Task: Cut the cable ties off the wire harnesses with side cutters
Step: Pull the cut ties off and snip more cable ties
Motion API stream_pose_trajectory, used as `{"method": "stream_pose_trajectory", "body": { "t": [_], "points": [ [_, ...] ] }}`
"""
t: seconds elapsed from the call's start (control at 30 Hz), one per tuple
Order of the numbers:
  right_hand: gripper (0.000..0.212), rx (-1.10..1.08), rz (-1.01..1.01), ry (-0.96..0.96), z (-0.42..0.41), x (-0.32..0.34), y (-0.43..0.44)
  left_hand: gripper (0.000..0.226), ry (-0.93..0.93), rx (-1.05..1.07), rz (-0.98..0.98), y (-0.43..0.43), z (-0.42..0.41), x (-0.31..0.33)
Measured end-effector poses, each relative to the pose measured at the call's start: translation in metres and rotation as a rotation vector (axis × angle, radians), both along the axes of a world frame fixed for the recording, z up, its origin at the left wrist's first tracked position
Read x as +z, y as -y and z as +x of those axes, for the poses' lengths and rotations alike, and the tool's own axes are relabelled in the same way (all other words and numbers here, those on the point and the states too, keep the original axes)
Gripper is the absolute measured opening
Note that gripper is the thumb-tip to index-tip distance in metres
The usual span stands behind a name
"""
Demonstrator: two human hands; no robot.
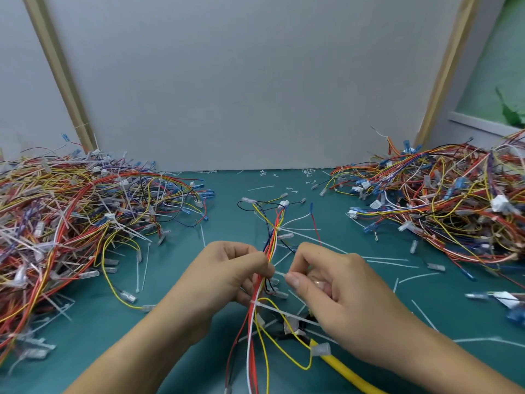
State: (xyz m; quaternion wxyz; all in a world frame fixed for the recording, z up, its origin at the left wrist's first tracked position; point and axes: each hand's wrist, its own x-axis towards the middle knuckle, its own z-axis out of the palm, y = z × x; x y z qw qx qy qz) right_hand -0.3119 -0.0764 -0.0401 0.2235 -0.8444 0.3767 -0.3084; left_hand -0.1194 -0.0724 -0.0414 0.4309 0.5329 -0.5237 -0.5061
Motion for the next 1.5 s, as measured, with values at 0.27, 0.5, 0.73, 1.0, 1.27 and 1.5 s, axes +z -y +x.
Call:
{"method": "stream_pose_trajectory", "body": {
  "t": [0.27, 0.5, 0.73, 1.0, 1.27, 1.5],
  "points": [
    [0.020, 0.043, 0.290, 0.264, 0.000, 0.001, 0.005, 0.033, -0.130, 0.016, 0.089, 0.005, 0.010, 0.001],
    [0.022, 0.079, 0.561, 0.492, -0.001, 0.007, 0.010, 0.033, -0.054, 0.060, 0.057, 0.002, 0.004, -0.002],
    [0.042, 0.309, 0.740, 0.540, -0.004, 0.010, 0.018, 0.030, -0.078, -0.137, 0.090, -0.001, 0.004, -0.004],
    [0.037, 0.367, 0.738, 0.694, -0.006, 0.002, 0.024, 0.025, -0.457, -0.090, 0.030, -0.002, -0.006, -0.008],
    [0.013, 0.085, 0.099, 0.414, -0.003, -0.008, 0.024, 0.029, -0.311, 0.055, -0.056, 0.000, -0.009, -0.008],
    [0.009, -0.050, -0.099, 0.278, -0.004, -0.006, 0.022, 0.033, -0.254, 0.072, -0.110, -0.003, -0.008, -0.007]
  ]
}}
